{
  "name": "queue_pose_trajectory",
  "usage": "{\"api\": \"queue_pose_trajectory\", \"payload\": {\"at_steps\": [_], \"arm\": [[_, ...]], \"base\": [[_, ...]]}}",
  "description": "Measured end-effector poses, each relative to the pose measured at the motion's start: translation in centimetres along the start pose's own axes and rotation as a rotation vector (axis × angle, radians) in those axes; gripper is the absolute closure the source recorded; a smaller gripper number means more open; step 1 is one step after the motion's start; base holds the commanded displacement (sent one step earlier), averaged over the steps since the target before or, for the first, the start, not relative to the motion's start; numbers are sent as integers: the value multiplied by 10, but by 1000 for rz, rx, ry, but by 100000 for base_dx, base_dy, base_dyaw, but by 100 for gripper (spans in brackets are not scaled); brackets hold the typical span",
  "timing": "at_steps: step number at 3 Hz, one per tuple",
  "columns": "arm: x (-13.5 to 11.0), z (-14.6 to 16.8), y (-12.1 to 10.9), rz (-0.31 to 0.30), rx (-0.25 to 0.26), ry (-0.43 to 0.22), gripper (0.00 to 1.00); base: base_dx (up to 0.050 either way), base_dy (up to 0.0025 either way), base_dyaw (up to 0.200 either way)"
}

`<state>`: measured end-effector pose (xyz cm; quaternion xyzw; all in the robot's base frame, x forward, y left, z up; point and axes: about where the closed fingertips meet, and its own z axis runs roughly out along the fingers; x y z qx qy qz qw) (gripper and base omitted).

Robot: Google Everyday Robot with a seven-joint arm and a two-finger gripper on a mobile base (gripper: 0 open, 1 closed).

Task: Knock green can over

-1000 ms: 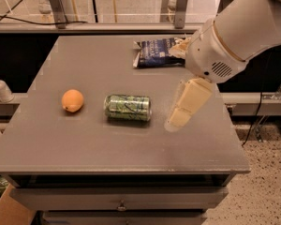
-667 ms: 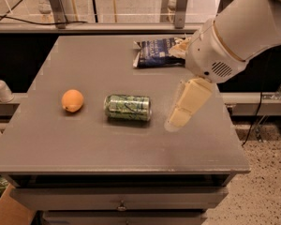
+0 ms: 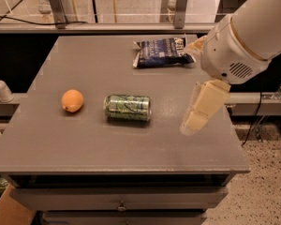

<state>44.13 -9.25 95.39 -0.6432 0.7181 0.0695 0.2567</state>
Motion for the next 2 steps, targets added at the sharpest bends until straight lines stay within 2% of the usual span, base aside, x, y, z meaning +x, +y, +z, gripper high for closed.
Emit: {"api": "queue_pose_trajectory", "payload": {"at_steps": [1, 2], "arm": [[29, -36, -4, 25, 58, 50, 0], [32, -39, -4, 28, 62, 54, 0]], "base": [[0, 0, 0], [0, 0, 0]]}}
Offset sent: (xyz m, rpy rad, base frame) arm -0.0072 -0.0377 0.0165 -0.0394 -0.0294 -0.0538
